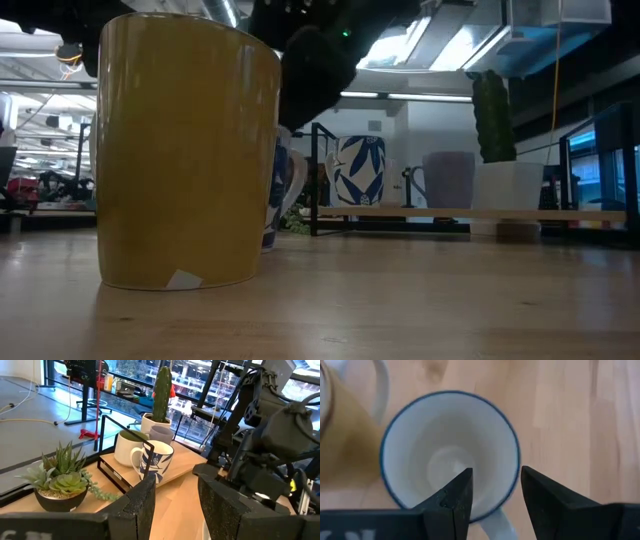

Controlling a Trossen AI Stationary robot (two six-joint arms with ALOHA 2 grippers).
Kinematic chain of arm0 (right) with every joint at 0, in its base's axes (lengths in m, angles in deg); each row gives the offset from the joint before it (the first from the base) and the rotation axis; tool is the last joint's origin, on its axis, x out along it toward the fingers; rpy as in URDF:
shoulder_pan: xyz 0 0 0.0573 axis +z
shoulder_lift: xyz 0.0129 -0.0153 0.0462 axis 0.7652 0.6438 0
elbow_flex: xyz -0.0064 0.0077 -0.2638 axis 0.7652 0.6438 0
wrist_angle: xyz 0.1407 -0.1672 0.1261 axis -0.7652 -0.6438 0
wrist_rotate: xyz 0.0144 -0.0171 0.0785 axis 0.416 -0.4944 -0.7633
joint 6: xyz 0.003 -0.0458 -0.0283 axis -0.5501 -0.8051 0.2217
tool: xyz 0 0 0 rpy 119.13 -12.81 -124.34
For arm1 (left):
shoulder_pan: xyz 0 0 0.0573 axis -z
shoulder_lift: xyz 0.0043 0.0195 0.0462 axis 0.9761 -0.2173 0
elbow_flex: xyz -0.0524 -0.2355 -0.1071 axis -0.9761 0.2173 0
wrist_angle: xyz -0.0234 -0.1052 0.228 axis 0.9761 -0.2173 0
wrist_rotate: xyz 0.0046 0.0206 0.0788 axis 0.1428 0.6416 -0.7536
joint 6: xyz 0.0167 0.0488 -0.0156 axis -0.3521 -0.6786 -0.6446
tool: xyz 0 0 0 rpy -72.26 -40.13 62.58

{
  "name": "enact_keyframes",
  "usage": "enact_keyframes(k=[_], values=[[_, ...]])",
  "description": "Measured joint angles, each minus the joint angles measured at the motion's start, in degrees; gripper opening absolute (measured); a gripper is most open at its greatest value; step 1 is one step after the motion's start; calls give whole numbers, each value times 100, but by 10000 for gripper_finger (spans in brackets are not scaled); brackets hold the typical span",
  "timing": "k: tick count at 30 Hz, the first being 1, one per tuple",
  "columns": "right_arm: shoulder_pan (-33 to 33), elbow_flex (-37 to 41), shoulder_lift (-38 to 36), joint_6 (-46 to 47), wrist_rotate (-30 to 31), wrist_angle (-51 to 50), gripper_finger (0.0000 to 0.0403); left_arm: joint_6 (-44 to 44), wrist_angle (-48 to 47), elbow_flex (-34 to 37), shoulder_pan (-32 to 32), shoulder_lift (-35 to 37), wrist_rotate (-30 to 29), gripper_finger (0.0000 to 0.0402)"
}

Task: Place coffee mugs
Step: Put the blue patterned mug on the shelf

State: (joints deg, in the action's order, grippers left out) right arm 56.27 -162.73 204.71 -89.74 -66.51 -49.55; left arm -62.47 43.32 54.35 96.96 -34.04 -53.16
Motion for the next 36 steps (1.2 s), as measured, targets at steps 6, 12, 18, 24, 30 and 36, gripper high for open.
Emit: enact_keyframes(k=[6, 12, 18, 24, 30, 36], values=[[0, 18, 85, 0, 0, -238, 152, 0, -4, 0, 2, -2, 0, 142], [-12, 4, 76, 316, 0, -490, 64, -5, 2, 0, 0, 0, -2, 142], [-72, -4, 20, 609, -78, -660, 11, -41, -10, 0, 0, -2, -3, 142], [-166, 15, -473, 444, -203, -1596, 5, -56, -22, 0, 1, -2, -4, 142], [-346, 6, -1383, -33, -455, -3585, 3, -57, -24, 0, 0, 0, -6, 142], [-747, 7, -2210, -294, 180, -5810, 2, -59, -46, 0, 0, 0, -60, 142]])
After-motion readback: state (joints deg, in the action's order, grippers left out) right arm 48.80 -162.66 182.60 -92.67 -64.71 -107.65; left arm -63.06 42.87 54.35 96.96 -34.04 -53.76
